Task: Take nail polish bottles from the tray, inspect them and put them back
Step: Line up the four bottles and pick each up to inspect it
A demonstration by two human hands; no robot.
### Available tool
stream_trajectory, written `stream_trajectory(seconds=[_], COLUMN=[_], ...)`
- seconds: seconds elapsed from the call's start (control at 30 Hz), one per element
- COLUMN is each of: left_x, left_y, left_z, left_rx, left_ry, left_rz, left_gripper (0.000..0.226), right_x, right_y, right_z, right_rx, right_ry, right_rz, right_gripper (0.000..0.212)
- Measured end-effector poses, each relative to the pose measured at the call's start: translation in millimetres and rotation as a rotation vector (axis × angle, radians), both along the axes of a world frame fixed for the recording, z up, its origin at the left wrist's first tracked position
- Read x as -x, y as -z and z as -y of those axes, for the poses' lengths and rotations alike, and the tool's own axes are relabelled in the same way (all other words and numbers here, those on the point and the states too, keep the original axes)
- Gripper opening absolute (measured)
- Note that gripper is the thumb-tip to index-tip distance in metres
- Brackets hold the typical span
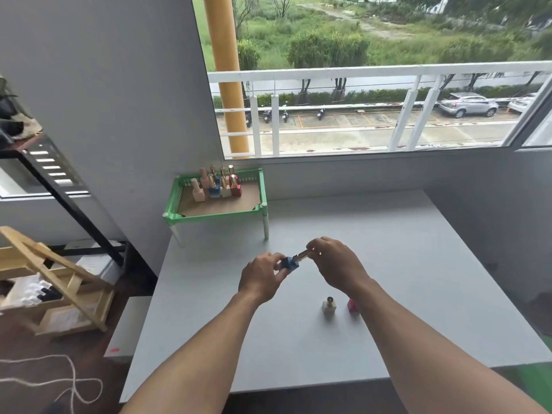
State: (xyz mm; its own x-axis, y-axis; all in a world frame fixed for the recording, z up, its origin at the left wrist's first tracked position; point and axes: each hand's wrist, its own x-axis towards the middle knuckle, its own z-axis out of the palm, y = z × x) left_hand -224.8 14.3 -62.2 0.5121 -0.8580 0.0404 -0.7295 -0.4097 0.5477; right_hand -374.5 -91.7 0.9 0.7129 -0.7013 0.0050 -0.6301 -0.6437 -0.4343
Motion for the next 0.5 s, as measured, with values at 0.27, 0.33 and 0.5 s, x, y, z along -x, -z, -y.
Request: stream_trajectory(seconds=[0.27, 0.33, 0.5], left_x=[5.0, 5.8, 6.4], left_y=[7.1, 9.0, 11.8], left_z=[-5.2, -6.8, -8.9], left_rx=[-0.042, -0.035, -0.019], left_ry=[0.058, 0.046, 0.017], left_rz=[0.044, 0.033, 0.006], left_gripper=[0.027, 0.028, 0.026], right_x=[1.7, 3.0, 5.7], right_y=[2.6, 3.7, 2.6], right_z=[-4.9, -6.2, -10.3], right_rx=[0.043, 0.037, -0.098], right_ry=[0.046, 0.064, 0.027], right_rz=[-0.146, -0.155, -0.036], right_gripper=[0.039, 0.04, 0.03])
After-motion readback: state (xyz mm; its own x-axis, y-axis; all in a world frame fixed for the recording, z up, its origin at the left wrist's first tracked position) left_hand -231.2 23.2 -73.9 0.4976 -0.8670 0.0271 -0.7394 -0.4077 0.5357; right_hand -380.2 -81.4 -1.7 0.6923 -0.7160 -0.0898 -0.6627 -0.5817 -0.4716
